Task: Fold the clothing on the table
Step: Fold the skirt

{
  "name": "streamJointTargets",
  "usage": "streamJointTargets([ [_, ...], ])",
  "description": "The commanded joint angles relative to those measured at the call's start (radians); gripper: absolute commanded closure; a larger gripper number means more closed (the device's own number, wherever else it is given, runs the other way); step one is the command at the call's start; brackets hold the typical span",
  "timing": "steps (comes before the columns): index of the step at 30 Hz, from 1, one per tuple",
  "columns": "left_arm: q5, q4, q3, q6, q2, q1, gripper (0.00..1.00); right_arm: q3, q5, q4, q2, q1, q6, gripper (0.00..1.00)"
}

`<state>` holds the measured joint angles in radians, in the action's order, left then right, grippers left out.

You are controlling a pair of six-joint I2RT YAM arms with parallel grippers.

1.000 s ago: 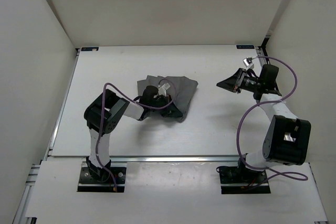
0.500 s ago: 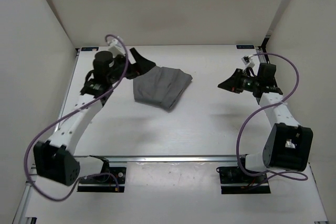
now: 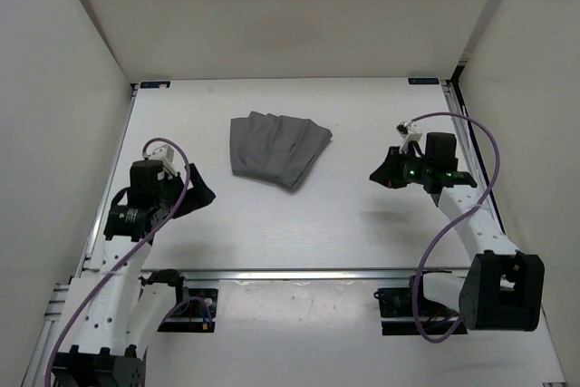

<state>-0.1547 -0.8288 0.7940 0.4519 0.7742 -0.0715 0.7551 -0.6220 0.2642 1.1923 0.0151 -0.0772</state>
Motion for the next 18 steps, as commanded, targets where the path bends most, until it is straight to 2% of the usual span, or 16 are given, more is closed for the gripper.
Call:
streamJointTargets([
  [1,0.055,-0.076,-0.006,-0.058,-0.055,0.015,0.01,0.003,0.077,0.015,-0.066,0.034,0.098,0.91],
  [7,0.058,-0.067,0.013,-0.059,-0.096,0.016,0.01,0.010,0.087,0.050,-0.079,0.043,0.079,0.91],
  [13,0.073,-0.099,0.083,-0.133,-0.069,0.036,0.01,-0.007,0.104,0.032,-0.102,0.091,0.007,0.92],
  [18,0.073,-0.099,0.103,-0.154,-0.069,0.047,0.01,-0.016,0.108,0.046,-0.118,0.082,-0.015,0.92],
])
